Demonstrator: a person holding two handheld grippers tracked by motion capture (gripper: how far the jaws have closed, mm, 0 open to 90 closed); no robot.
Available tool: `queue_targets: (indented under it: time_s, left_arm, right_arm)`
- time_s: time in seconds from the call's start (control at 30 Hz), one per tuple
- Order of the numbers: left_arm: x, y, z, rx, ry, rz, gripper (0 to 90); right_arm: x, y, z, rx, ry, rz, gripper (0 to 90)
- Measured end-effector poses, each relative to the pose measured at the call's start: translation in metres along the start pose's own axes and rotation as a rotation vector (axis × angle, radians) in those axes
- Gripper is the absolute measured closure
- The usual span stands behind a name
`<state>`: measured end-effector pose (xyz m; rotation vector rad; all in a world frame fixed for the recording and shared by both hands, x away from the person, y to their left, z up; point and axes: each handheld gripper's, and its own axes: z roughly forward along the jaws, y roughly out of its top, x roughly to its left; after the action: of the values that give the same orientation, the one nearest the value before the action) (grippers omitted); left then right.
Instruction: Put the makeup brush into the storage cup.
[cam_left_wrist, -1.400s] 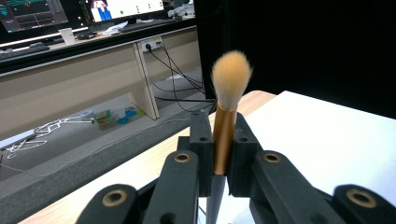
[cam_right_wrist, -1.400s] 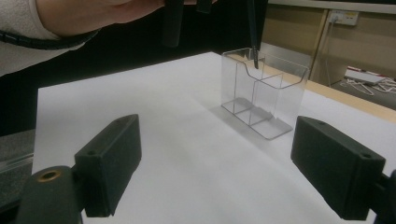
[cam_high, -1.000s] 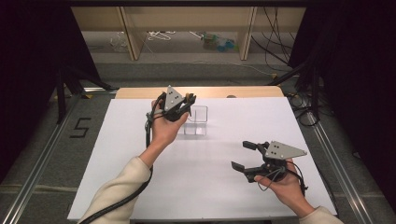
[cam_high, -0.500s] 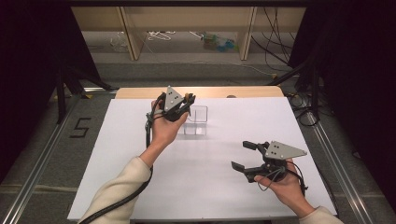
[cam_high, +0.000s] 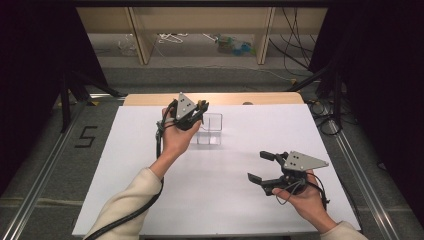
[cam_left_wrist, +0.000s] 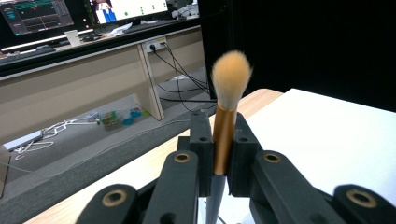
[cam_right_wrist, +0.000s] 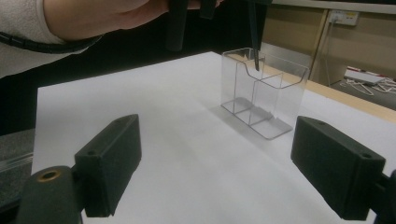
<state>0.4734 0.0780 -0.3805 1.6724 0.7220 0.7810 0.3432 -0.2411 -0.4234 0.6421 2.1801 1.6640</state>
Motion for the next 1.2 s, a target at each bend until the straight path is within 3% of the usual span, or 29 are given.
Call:
queue_targets:
  time_s: [0.1,0.17,0.4,1.2]
  left_arm:
    - [0.0002,-0.0002,0.0002,-0.001,0.001,0.001,82.9]
    - [0.0020,-0.0001,0.0000,-0.003,0.019,0.024,82.9]
    - [0.0007,-0.0017,0.0009,0.001,0.009,0.008,82.9]
    - [-0.0039,-0.0065,0.0046,0.016,0.000,0.016,82.8]
  right_arm:
    - [0.0001,0.0000,0.0001,0.000,0.000,0.000,17.1]
    - [0.0002,0.0000,0.0001,-0.001,0.002,0.001,17.1]
    - [0.0001,0.0000,0.0002,0.000,0.000,-0.001,17.1]
    - [0.0003,0.0000,0.0003,0.000,0.001,0.000,17.2]
